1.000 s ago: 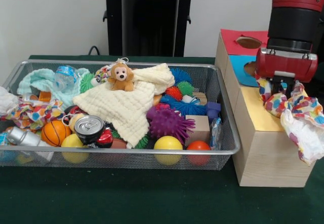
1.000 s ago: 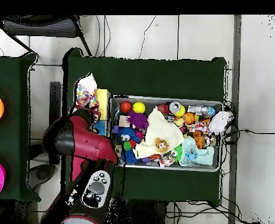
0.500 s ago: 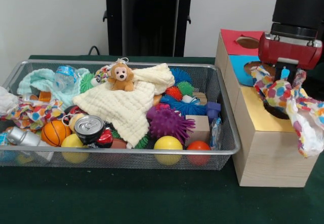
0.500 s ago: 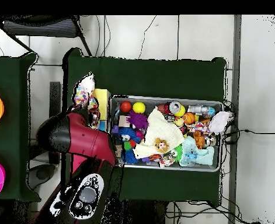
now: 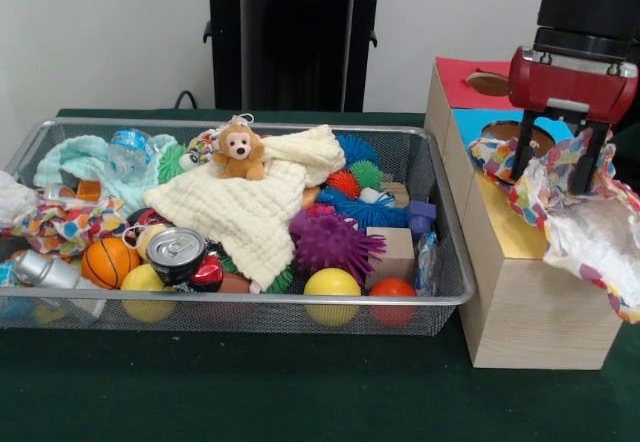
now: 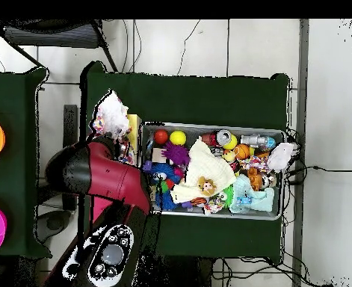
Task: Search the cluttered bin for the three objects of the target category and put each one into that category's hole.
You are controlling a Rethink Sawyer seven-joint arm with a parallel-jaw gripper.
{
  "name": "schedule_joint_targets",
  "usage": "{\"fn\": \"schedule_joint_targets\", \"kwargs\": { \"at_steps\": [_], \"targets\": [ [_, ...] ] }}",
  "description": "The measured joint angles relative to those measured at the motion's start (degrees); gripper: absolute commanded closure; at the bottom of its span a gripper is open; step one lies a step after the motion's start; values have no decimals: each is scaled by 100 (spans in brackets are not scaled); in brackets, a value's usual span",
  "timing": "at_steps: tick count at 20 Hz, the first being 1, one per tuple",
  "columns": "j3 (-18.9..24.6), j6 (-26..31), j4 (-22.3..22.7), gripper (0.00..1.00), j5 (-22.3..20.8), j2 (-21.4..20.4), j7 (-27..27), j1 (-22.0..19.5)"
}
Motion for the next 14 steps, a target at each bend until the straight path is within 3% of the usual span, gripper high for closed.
{"fn": "schedule_joint_targets", "kwargs": {
  "at_steps": [14],
  "targets": [
    [0, 111, 0, 0, -2, -12, 0, 0]
  ]
}}
